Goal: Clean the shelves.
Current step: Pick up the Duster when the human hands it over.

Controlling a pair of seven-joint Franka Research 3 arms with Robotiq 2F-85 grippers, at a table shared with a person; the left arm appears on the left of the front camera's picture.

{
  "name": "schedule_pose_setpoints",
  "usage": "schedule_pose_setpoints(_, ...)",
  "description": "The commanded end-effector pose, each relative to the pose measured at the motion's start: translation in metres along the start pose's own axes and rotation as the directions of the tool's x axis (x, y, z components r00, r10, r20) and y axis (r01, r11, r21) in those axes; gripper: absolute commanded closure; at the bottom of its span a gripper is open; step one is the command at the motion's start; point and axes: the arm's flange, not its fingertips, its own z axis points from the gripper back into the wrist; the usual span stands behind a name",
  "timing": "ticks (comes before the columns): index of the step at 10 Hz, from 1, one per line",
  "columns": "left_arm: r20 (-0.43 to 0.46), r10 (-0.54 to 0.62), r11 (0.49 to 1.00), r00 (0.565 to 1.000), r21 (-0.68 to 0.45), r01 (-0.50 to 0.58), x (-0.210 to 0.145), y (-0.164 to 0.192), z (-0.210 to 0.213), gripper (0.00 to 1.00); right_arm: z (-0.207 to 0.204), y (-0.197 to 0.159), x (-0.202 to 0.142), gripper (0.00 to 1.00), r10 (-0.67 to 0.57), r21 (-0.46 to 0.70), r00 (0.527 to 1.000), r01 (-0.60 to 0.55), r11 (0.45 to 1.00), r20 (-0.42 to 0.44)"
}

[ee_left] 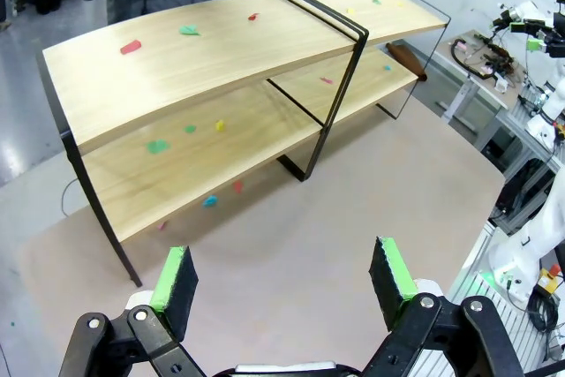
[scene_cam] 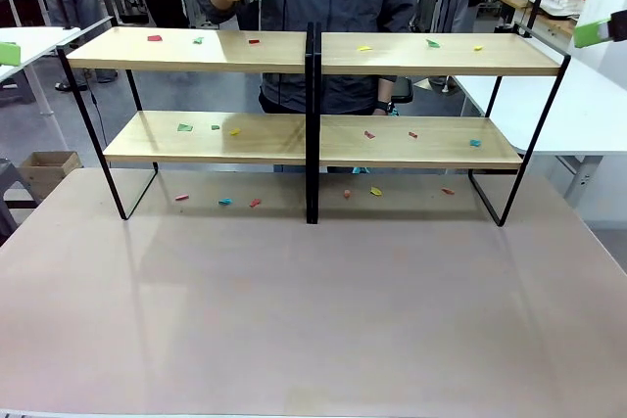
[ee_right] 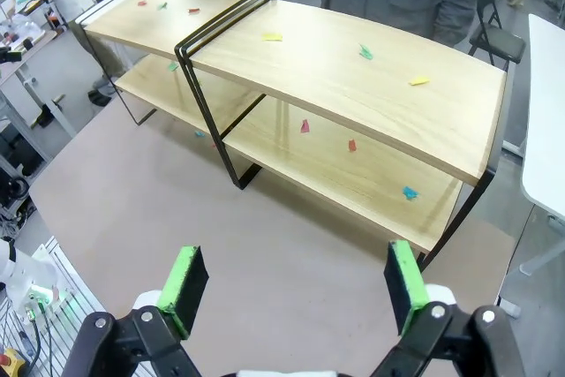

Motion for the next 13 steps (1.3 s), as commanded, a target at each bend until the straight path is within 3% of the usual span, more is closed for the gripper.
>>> schedule_pose_setpoints(1,0.002,-0.001,1.000,1.000,-0.008,0.001,0.000,-0.001,-0.001,0.00,0.001,-0.001,-0.001,0.00,0.006,0.003,1.000,-0.006,1.000,-0.001)
schedule_pose_setpoints(6,0.000,0.000,1.000,1.000,0.000,0.000,0.000,0.000,0.000,0.00,0.001,-0.001,-0.001,0.00,0.006,0.003,1.000,-0.006,1.000,-0.001)
schedule_pose_setpoints(7,-0.097,0.110,0.986,0.989,-0.116,-0.121,0.016,0.009,-0.008,0.00,0.001,-0.001,-0.001,0.00,0.006,0.003,1.000,-0.006,1.000,-0.001)
schedule_pose_setpoints(9,-0.284,0.367,0.889,0.886,-0.173,-0.424,0.071,0.026,-0.031,0.00,0.001,-0.001,-0.001,0.00,0.006,0.003,1.000,-0.006,1.000,-0.001)
schedule_pose_setpoints(11,-0.455,0.506,0.776,0.733,-0.131,-0.617,0.130,0.053,-0.084,0.00,0.001,-0.001,-0.001,0.00,0.006,0.003,1.000,-0.006,1.000,-0.001)
schedule_pose_setpoints(12,-0.535,0.533,0.677,0.656,-0.195,-0.709,0.150,0.063,-0.105,0.00,0.001,-0.001,-0.001,0.00,0.006,0.003,1.000,-0.006,1.000,-0.001)
schedule_pose_setpoints(13,-0.558,0.588,0.491,0.585,-0.329,-0.807,0.160,0.071,-0.108,0.00,0.001,-0.001,-0.001,0.00,0.006,0.003,1.000,-0.006,1.000,-0.001)
